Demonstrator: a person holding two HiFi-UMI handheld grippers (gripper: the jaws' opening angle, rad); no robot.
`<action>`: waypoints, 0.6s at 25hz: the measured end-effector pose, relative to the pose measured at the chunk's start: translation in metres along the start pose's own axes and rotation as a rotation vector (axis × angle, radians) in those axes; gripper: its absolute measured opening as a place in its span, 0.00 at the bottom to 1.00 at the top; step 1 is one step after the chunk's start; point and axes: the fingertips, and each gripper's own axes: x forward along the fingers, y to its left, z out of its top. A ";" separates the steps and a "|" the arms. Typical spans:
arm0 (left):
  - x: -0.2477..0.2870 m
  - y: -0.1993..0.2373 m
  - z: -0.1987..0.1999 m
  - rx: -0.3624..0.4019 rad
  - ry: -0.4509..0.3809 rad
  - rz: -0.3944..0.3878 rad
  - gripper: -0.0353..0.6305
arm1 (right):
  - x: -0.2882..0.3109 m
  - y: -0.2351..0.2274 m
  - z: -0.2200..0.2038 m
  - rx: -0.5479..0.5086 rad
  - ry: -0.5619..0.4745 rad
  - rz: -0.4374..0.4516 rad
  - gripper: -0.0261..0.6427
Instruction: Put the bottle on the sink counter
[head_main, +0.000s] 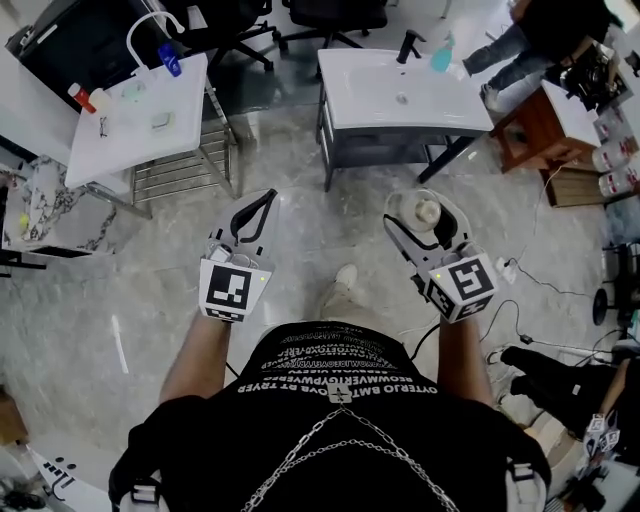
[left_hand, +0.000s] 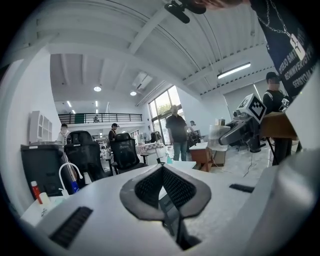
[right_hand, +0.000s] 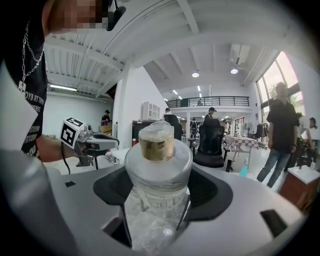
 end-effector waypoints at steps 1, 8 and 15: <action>0.011 0.003 0.001 -0.001 0.005 0.001 0.06 | 0.006 -0.008 0.002 0.002 -0.003 0.005 0.53; 0.087 0.020 0.016 0.003 0.016 0.017 0.06 | 0.049 -0.071 0.020 -0.006 -0.025 0.047 0.53; 0.169 0.023 0.024 -0.011 0.024 0.024 0.06 | 0.085 -0.136 0.022 0.002 -0.010 0.096 0.53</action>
